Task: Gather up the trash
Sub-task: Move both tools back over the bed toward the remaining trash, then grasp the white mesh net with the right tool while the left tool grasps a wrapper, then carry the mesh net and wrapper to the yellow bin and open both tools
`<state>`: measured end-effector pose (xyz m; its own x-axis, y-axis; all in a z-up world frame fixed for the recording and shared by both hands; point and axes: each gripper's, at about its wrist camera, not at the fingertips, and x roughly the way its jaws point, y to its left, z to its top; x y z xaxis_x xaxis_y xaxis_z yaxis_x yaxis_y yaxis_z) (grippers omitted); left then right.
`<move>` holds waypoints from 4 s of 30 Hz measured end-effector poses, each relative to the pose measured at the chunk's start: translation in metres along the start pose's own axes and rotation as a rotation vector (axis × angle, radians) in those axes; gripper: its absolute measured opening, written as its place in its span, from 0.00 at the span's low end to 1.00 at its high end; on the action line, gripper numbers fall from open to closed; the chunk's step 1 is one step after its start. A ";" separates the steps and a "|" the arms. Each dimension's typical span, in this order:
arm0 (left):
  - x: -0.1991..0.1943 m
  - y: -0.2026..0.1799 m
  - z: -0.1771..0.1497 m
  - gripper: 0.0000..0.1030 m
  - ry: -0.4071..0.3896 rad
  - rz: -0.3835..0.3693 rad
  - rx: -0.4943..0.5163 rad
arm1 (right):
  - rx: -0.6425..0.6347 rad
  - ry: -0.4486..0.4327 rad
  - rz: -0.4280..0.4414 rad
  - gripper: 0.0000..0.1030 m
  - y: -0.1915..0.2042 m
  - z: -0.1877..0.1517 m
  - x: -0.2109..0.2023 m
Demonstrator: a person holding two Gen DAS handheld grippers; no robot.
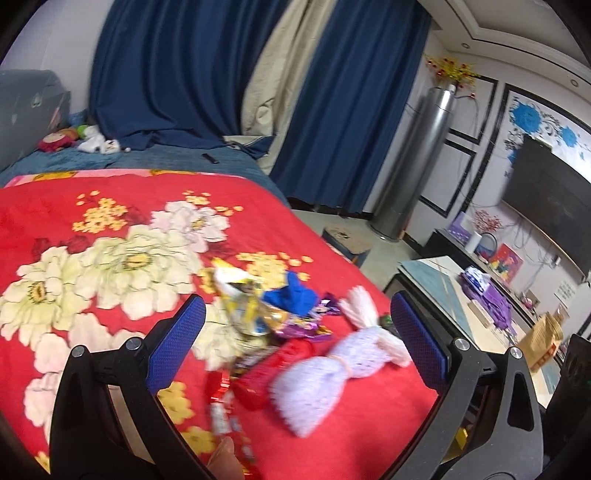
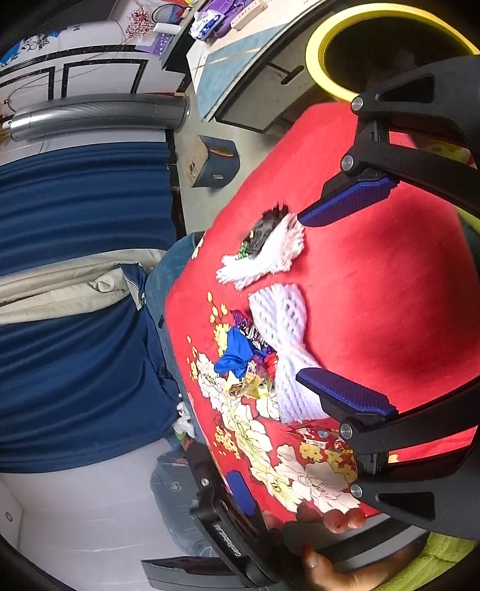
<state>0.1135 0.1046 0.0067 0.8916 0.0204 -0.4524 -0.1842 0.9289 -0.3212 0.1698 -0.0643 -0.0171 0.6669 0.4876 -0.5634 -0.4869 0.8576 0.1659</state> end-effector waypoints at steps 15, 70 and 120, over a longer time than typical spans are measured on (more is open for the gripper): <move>0.030 0.059 0.013 0.62 0.097 0.001 -0.125 | 0.038 0.059 0.031 0.74 0.012 0.023 0.059; 0.010 0.001 0.024 0.05 0.042 -0.093 0.010 | 0.035 0.017 0.132 0.07 -0.006 0.013 0.000; -0.004 -0.142 -0.037 0.05 0.093 -0.341 0.271 | 0.180 -0.156 -0.135 0.07 -0.140 0.009 -0.116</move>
<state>0.1206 -0.0408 0.0235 0.8393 -0.3257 -0.4353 0.2399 0.9404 -0.2411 0.1656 -0.2394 0.0324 0.8045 0.3743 -0.4611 -0.2891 0.9250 0.2465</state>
